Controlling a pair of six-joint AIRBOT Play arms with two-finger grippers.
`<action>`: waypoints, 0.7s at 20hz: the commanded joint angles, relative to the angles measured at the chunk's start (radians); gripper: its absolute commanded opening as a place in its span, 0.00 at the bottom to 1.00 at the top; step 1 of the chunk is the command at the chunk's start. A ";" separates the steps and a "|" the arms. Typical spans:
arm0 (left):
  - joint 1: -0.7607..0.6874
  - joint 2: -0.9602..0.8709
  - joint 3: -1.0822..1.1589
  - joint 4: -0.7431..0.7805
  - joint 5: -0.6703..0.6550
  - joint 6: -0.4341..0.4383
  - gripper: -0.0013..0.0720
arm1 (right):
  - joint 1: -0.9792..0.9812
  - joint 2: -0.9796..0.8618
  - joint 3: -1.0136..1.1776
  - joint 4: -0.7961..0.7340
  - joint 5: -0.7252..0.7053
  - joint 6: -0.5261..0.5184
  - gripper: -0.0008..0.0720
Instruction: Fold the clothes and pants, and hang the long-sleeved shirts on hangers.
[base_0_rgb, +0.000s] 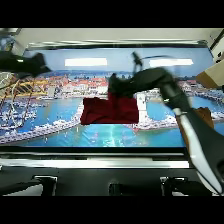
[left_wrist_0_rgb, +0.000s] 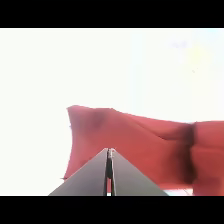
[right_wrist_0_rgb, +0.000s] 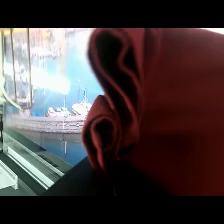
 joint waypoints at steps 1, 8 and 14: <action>0.140 0.069 0.001 0.030 -0.065 0.032 0.04 | 0.130 -0.127 0.001 0.000 0.181 0.038 0.05; 0.148 0.065 0.000 0.028 -0.077 0.053 0.04 | 0.155 -0.240 0.001 0.009 0.274 0.045 0.05; 0.134 0.058 0.000 0.027 -0.077 0.052 0.04 | 0.145 -0.187 0.001 0.120 0.284 0.000 0.95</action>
